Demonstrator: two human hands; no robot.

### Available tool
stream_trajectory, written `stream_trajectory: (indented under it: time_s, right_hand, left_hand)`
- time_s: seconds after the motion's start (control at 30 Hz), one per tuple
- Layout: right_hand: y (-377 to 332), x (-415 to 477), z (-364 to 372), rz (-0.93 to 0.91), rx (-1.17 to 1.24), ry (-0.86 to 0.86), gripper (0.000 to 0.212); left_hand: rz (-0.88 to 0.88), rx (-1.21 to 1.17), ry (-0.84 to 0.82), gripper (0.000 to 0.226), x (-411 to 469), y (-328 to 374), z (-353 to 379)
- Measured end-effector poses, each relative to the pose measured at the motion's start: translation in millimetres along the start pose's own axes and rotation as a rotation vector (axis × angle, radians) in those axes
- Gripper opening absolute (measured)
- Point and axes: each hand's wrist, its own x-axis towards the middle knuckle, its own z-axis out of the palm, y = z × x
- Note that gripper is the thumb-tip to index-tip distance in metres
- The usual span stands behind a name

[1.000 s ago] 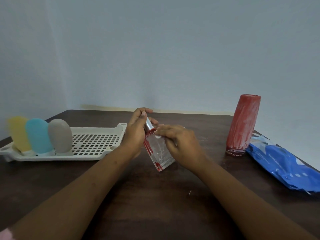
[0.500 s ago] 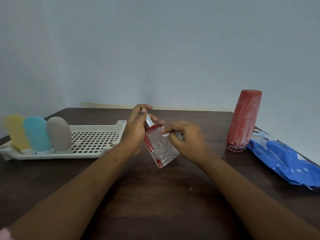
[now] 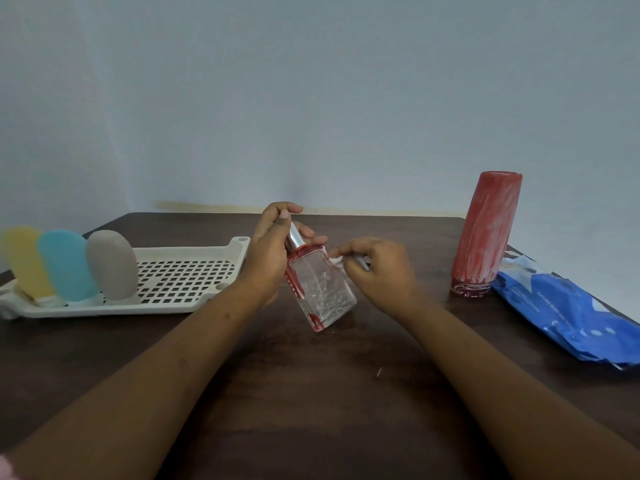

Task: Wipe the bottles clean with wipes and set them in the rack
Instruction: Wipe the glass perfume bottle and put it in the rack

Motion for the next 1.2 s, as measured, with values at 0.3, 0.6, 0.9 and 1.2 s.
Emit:
stream_trajectory:
  time_s: [0.3, 0.6, 0.9, 1.2]
  right_hand:
    - [0.7, -2.1, -4.5, -0.043, 0.034, -0.051, 0.015]
    - [-1.0, -2.3, -6.0, -0.036, 0.037, -0.085, 0.016]
    - [-5.4, -3.1, -2.6, -0.079, 0.025, -0.090, 0.013]
    - [-15.8, -5.8, 0.1, -0.206, 0.027, -0.093, 0.015]
  left_hand:
    - [-0.001, 0.009, 0.012, 0.025, -0.4, -0.5, -0.8]
    - [0.002, -0.006, 0.015, 0.026, -0.3, -1.3, -1.0]
    - [0.002, 0.008, 0.017, 0.026, -0.6, -0.5, -0.9]
    - [0.011, -0.001, 0.008, 0.025, -0.6, -0.2, 0.0]
